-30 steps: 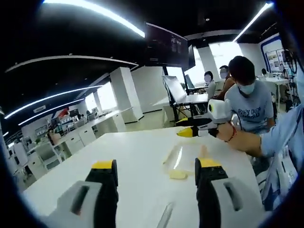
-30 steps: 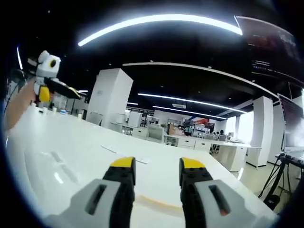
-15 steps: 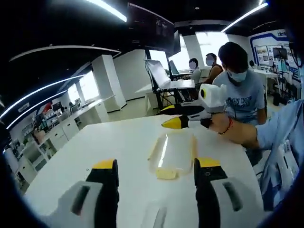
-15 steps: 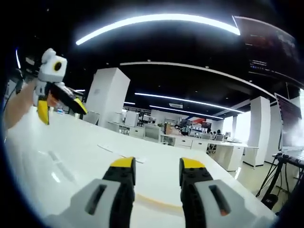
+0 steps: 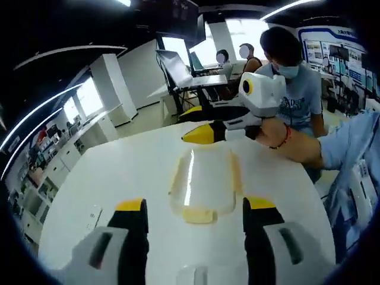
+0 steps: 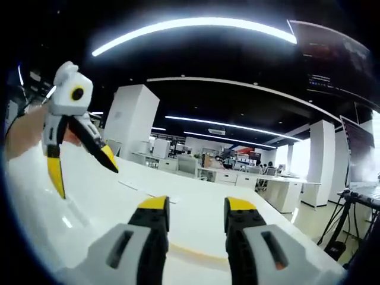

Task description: Snap each plastic latch of the storage box into its locked position after aligning the lid with the box until every specified latch is closed and the lid sits flush.

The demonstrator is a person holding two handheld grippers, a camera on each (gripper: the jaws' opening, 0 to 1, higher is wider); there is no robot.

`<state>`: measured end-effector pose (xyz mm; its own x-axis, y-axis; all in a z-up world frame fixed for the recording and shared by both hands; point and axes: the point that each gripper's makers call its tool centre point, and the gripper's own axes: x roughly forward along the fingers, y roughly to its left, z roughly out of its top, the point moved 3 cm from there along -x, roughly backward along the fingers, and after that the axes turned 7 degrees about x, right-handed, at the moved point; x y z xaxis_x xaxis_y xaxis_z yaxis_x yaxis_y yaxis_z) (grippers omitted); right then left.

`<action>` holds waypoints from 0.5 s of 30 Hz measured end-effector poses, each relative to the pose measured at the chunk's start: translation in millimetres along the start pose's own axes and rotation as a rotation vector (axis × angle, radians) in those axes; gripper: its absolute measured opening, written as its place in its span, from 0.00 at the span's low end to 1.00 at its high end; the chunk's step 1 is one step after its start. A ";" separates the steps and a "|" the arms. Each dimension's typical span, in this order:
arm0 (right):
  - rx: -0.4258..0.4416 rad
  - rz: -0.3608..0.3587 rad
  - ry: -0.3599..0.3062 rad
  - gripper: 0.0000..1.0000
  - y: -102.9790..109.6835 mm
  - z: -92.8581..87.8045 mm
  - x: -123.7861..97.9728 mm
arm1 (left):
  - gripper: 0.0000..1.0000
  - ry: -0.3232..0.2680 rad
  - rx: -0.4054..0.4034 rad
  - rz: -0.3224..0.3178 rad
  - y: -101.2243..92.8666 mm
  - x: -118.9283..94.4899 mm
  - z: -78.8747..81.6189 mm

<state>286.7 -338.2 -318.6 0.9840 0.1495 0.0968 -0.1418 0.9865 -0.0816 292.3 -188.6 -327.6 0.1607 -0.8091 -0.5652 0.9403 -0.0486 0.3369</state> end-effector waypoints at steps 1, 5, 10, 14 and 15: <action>0.001 0.000 0.001 0.36 -0.2 -0.3 0.1 | 0.63 0.010 0.004 -0.004 0.6 1.9 -0.6; 0.005 -0.003 -0.010 0.36 -0.1 1.2 -1.8 | 0.62 0.042 0.010 -0.025 -1.3 13.4 -3.7; 0.009 -0.006 -0.009 0.36 -0.7 0.4 -2.2 | 0.62 0.084 0.019 -0.042 -1.5 25.4 -10.8; 0.007 -0.011 -0.011 0.36 -1.4 0.6 -2.3 | 0.62 0.107 0.022 -0.058 -2.4 32.4 -14.4; 0.008 -0.012 -0.011 0.36 -1.7 0.5 -2.3 | 0.62 0.114 0.023 -0.063 -2.5 34.7 -15.5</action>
<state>284.7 -340.2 -318.2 0.9844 0.1384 0.1089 -0.1310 0.9887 -0.0730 300.2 -207.5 -359.7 0.1362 -0.7323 -0.6672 0.9426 -0.1114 0.3147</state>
